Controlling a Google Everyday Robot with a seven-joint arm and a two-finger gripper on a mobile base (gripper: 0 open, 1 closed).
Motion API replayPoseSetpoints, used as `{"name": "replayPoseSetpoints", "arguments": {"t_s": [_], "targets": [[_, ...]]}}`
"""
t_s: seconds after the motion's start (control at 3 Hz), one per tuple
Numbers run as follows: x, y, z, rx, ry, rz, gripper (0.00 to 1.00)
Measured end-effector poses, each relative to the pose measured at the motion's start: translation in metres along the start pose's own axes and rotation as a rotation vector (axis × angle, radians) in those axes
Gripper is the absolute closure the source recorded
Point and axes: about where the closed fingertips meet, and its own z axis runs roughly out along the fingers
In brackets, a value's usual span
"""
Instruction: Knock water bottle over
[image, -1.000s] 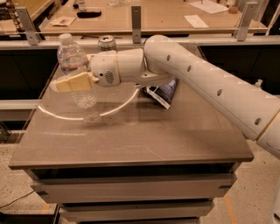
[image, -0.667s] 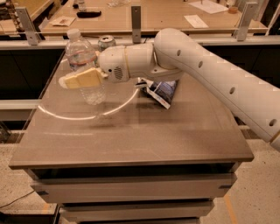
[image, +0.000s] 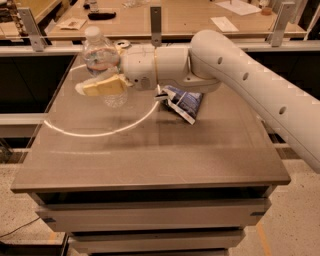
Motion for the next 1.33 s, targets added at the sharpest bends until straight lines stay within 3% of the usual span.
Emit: {"name": "replayPoseSetpoints", "arguments": {"t_s": [0.33, 0.67, 1.0, 1.33], "targets": [[-0.0112, 0.0049, -0.0001, -0.018, 0.015, -0.185, 1.00], [-0.0158, 0.0111, -0.0009, -0.014, 0.056, -0.328, 1.00], [-0.0158, 0.0111, -0.0009, -0.014, 0.056, -0.328, 1.00], [-0.0117, 0.0098, -0.0013, 0.024, 0.080, -0.416, 1.00]]}}
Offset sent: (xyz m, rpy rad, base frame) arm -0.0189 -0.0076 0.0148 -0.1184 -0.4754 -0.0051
